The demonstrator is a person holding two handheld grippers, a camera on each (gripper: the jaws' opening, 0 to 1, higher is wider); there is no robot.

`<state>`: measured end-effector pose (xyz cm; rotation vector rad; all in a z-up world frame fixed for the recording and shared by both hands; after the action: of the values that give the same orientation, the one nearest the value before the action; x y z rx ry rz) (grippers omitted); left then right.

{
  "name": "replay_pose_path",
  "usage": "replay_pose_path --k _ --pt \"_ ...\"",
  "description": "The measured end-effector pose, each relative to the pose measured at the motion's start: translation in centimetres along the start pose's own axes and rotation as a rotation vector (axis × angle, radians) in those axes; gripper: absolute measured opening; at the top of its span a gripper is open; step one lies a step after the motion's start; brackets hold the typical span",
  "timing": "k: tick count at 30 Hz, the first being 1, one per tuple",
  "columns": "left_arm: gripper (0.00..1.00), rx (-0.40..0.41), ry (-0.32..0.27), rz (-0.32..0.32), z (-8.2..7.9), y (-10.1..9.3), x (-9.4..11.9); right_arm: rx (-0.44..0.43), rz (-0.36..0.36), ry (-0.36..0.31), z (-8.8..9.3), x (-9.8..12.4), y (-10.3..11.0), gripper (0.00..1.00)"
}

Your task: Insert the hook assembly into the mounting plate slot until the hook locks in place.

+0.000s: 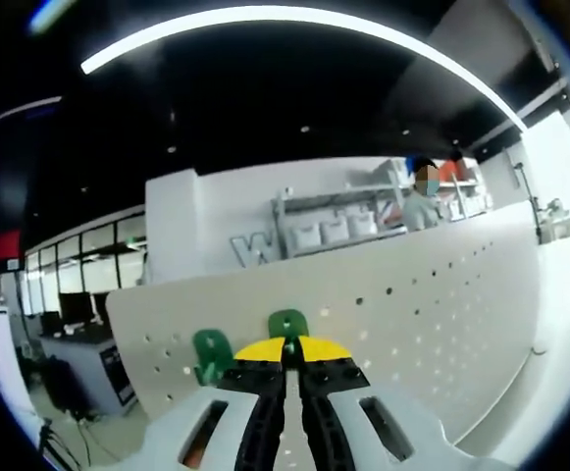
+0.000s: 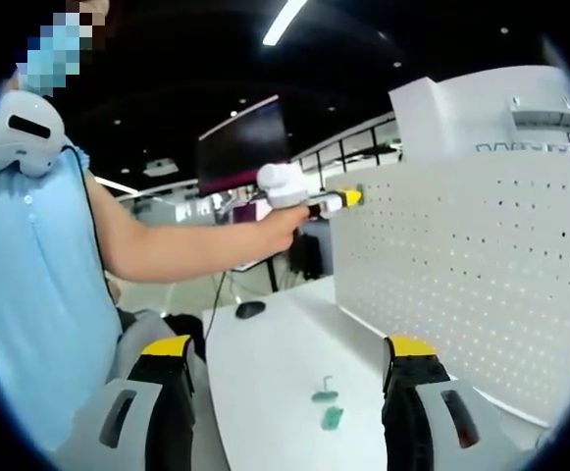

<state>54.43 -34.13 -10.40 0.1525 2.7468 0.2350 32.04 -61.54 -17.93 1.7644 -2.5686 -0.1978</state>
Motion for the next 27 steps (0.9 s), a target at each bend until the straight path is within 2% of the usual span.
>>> replay_pose_path --k 8,13,18,22,27 --pt "0.04 -0.08 0.037 -0.027 0.25 -0.16 -0.25 -0.007 0.005 -0.007 0.05 0.26 -0.1 0.79" --pt "0.04 -0.094 0.032 -0.026 0.1 -0.1 -0.26 -0.012 0.008 -0.011 0.23 0.44 -0.15 0.78" --pt "0.04 -0.076 0.029 -0.023 0.15 0.02 -0.22 -0.014 0.008 -0.009 0.4 0.44 -0.18 0.78" --pt "0.04 -0.027 0.018 -0.014 0.17 0.15 -0.03 -0.009 0.005 -0.012 0.16 0.34 -0.21 0.78" --pt "0.05 -0.016 0.025 -0.006 0.14 0.11 0.0 -0.006 0.001 -0.008 0.18 0.26 -0.14 0.78"
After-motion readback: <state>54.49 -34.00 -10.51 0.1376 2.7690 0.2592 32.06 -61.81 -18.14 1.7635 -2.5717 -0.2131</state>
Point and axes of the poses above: the point that each gripper's makers call its tool centre point, and the gripper's own axes: x roughly backward along the fingers, y roughly to its left, z roughly out of its underside, the point moved 4 cm from there along x, roughly backward along the fingers, and after that the axes turned 14 degrees about -y, right-handed, at the moved point
